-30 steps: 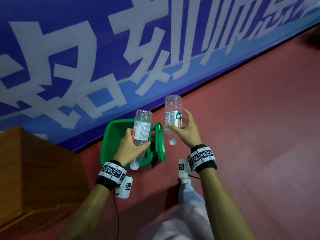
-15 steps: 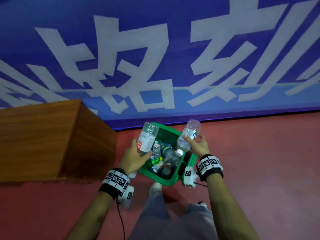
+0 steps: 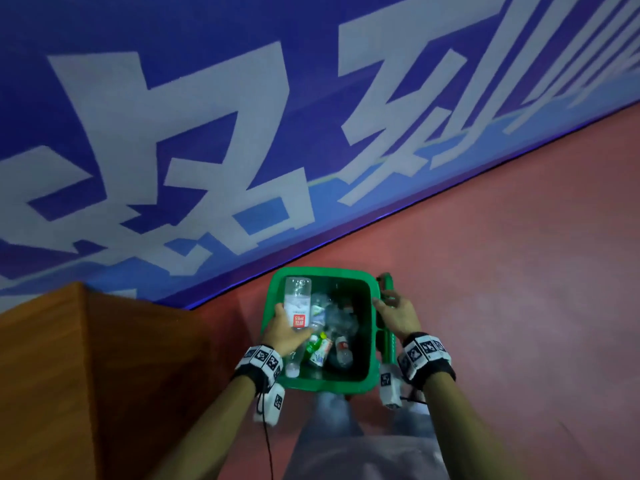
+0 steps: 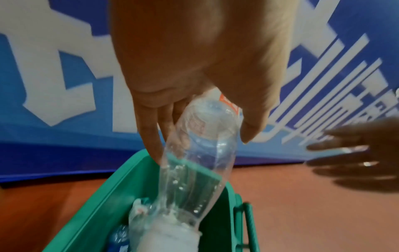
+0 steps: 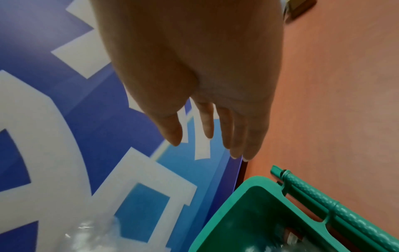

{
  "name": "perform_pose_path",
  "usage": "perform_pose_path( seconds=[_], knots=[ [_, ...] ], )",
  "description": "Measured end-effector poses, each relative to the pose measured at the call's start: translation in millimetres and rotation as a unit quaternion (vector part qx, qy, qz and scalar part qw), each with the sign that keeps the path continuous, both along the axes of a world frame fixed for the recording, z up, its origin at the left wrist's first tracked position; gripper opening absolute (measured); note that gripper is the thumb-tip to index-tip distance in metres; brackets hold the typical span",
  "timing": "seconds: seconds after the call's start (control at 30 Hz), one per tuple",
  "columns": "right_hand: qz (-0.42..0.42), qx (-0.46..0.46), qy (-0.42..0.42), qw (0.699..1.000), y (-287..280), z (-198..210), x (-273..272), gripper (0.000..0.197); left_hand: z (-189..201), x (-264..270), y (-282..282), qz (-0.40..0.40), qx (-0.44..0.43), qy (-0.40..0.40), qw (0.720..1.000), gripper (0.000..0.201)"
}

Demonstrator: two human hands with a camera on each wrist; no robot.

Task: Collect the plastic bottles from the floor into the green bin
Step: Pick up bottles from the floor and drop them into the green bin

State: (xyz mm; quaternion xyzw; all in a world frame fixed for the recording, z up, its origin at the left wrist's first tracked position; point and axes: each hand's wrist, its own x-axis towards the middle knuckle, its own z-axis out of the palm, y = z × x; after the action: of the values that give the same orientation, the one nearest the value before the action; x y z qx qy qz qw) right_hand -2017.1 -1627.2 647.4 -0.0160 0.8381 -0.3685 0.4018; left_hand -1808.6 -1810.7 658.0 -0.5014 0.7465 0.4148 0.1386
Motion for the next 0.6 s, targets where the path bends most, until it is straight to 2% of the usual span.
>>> perform_pose_path(
  seconds=[0.13, 0.2, 0.27, 0.43, 0.6],
  knots=[
    [-0.019, 0.002, 0.046, 0.999, 6, 19, 7, 0.04, -35, -9, -16, -0.047, 0.038, -0.043, 0.997, 0.072],
    [-0.035, -0.003, 0.056, 0.998, 11, 27, 8, 0.039, -43, -15, -22, -0.075, 0.038, -0.055, 0.995, 0.079],
    [-0.045, -0.011, 0.066, 0.997, 18, 41, 10, 0.04, -40, -22, -25, -0.094, 0.028, -0.042, 0.994, 0.074],
    [-0.071, -0.048, 0.108, 0.99, 41, 75, 15, 0.043, 1, -53, -14, -0.159, 0.016, 0.068, 0.985, 0.065],
    [-0.076, -0.09, 0.194, 0.974, 96, 121, 36, 0.044, 80, -80, 33, -0.25, 0.001, 0.208, 0.946, 0.052]
  ],
)
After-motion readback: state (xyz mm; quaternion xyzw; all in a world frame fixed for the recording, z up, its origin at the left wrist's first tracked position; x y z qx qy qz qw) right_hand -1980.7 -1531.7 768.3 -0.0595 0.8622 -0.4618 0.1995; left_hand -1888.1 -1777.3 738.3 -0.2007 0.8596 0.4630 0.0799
